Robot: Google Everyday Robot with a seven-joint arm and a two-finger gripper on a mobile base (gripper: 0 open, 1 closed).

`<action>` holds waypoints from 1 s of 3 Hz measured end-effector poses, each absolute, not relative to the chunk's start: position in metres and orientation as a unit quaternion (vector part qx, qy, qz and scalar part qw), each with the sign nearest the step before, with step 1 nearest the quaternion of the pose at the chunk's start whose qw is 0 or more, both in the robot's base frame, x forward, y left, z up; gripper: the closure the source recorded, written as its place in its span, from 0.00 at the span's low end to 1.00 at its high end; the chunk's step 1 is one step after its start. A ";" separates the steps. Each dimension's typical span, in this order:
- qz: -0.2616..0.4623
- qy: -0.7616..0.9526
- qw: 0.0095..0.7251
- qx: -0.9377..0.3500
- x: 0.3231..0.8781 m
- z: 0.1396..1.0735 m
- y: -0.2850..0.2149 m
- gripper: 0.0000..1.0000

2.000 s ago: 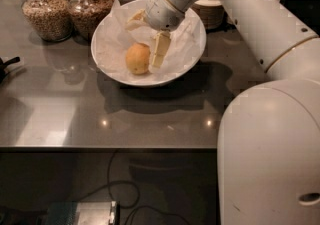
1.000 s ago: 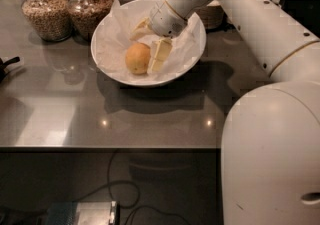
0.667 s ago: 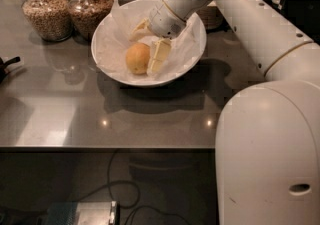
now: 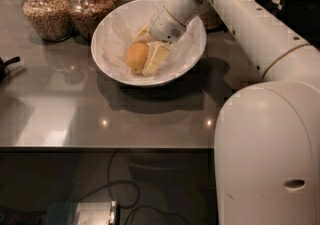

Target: Pick orange from white bowl

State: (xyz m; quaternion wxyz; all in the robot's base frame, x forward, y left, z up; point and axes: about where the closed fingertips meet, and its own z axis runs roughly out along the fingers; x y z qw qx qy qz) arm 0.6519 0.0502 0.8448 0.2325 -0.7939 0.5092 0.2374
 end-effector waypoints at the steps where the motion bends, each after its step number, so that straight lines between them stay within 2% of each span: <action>1: 0.227 0.514 0.232 -0.794 0.649 0.846 0.046 0.62; 2: 0.193 0.518 0.252 -0.795 0.644 0.867 0.039 0.85; 3: 0.137 0.518 0.291 -0.793 0.633 0.911 0.026 1.00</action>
Offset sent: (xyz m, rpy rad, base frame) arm -0.0204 -0.0268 0.0624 -0.0274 -0.1948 -0.0864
